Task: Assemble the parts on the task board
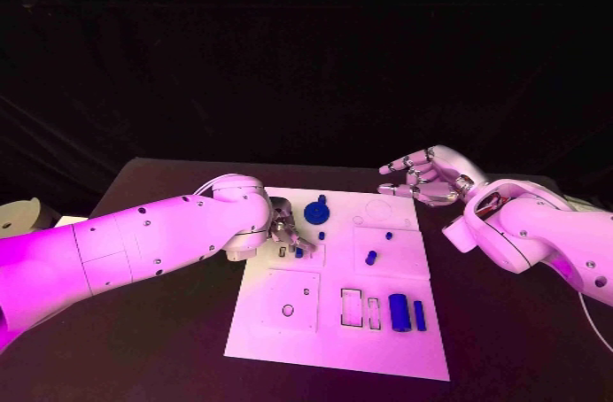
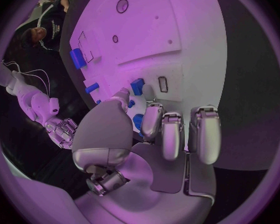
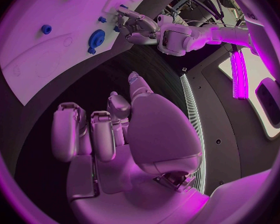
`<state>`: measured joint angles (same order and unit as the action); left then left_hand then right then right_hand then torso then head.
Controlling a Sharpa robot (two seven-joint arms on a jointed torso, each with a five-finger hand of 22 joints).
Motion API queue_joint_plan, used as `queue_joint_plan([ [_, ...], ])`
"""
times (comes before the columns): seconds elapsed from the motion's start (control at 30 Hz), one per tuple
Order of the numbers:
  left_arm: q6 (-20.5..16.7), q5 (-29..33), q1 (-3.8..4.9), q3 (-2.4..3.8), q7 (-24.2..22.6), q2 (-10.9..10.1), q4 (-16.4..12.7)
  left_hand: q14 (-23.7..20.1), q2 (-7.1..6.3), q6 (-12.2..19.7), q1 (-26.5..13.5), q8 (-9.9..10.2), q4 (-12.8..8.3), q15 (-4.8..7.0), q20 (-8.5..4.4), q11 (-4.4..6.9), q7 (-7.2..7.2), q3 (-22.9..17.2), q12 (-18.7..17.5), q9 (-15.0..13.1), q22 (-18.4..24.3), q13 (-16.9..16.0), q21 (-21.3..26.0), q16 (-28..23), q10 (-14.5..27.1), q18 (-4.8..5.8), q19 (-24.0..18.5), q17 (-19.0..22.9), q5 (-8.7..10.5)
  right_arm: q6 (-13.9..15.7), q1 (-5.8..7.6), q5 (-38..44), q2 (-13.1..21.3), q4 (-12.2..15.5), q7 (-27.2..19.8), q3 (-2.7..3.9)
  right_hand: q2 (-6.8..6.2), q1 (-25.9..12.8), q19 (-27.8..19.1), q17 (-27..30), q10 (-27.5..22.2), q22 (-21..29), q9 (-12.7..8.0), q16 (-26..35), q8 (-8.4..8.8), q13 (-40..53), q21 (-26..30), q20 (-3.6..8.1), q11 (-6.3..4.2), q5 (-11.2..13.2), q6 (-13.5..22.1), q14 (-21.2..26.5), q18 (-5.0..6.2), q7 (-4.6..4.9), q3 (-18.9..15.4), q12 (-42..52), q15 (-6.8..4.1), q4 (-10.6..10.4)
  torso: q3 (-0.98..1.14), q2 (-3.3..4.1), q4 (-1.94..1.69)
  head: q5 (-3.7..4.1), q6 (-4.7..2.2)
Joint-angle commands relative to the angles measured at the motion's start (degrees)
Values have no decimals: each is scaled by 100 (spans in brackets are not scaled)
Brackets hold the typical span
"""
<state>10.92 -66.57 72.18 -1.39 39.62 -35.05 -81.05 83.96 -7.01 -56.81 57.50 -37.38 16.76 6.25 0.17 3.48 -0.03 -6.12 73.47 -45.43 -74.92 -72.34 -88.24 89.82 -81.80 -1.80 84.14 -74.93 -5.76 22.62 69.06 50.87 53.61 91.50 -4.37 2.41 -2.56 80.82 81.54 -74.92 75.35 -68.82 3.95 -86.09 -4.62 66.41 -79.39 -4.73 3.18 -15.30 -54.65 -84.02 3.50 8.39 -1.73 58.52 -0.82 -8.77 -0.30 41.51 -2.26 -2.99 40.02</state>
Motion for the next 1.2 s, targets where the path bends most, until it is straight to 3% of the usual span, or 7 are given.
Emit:
queue_joint_plan([
  [0.03,129,89,-66,-29,340,-33,-69,604,47,-24,-28,-31,-1,38,-35,20,0,36,2,-9,-1268,-5,-23,18,-12,118,471,-1507,-1,-68,-4,64,-4,-4,-7,0,7,-67,-27,-958,-34,9,1,25,7,-6,19,6,1,18,-46,-460,83,-3,-36,-33,-38,-12,-2,0,2,-2,-4],
  [0.17,65,171,-65,55,336,-124,-223,604,66,-25,-29,-33,-2,39,-36,21,-1,59,-1,-12,-1276,-2,-28,18,-11,120,475,-1507,-2,-77,-6,64,-8,-26,-8,0,7,-67,-27,-958,-34,9,1,25,7,-6,19,6,1,18,-46,-460,83,-3,-36,-33,-38,-12,0,-10,-4,2,-23],
  [0.3,-64,366,-31,221,325,-256,-398,604,96,40,-4,-7,-8,34,-34,9,18,146,-75,-15,-1257,73,-16,18,36,115,466,-1507,-7,-79,-7,63,-15,-60,-7,-1,7,-67,-27,-958,-34,9,1,25,7,-6,19,6,1,18,-46,-460,83,-3,-36,-33,-38,-12,10,-14,-5,-7,-26],
  [0.5,-38,652,212,341,308,-432,-436,604,157,336,141,232,-5,-49,30,-98,148,414,-194,89,-1157,188,54,18,161,90,415,-1507,-27,-83,-14,55,-26,-122,-5,-8,8,-83,-27,-956,-31,9,1,26,7,-4,20,6,1,13,-47,-460,83,-3,-48,-26,-37,-18,6,-5,1,0,-49],
  [0.63,443,851,426,364,298,-413,-110,604,274,546,364,521,-29,-138,110,-208,274,492,-345,306,-982,341,178,18,291,45,323,-1507,-33,-84,-31,51,-37,-158,-5,-13,8,-83,-27,-956,-31,9,1,26,7,-4,20,6,1,13,-47,-460,83,-3,-48,-26,-37,-18,12,-11,-1,-7,-65],
  [0.77,689,978,555,368,251,-236,411,604,393,584,739,744,-24,-211,187,-287,360,366,-489,547,-784,492,326,18,414,-7,215,-1507,-83,-81,-41,50,-46,-185,-7,-16,9,-87,-26,-954,-36,8,1,29,7,-12,20,6,1,8,-48,-459,83,-4,-52,-34,-37,-20,9,-10,-9,-3,-80],
  [1.2,853,220,604,252,44,374,1431,604,392,367,559,753,0,-204,200,-266,329,556,-354,686,-846,383,291,18,323,6,251,-1507,6,-102,-62,48,-93,-230,-15,-18,9,-87,-26,-954,-36,8,1,29,7,-12,20,6,1,8,-48,-459,83,-4,-52,-34,-37,-20,-12,9,-1,-19,-106],
])
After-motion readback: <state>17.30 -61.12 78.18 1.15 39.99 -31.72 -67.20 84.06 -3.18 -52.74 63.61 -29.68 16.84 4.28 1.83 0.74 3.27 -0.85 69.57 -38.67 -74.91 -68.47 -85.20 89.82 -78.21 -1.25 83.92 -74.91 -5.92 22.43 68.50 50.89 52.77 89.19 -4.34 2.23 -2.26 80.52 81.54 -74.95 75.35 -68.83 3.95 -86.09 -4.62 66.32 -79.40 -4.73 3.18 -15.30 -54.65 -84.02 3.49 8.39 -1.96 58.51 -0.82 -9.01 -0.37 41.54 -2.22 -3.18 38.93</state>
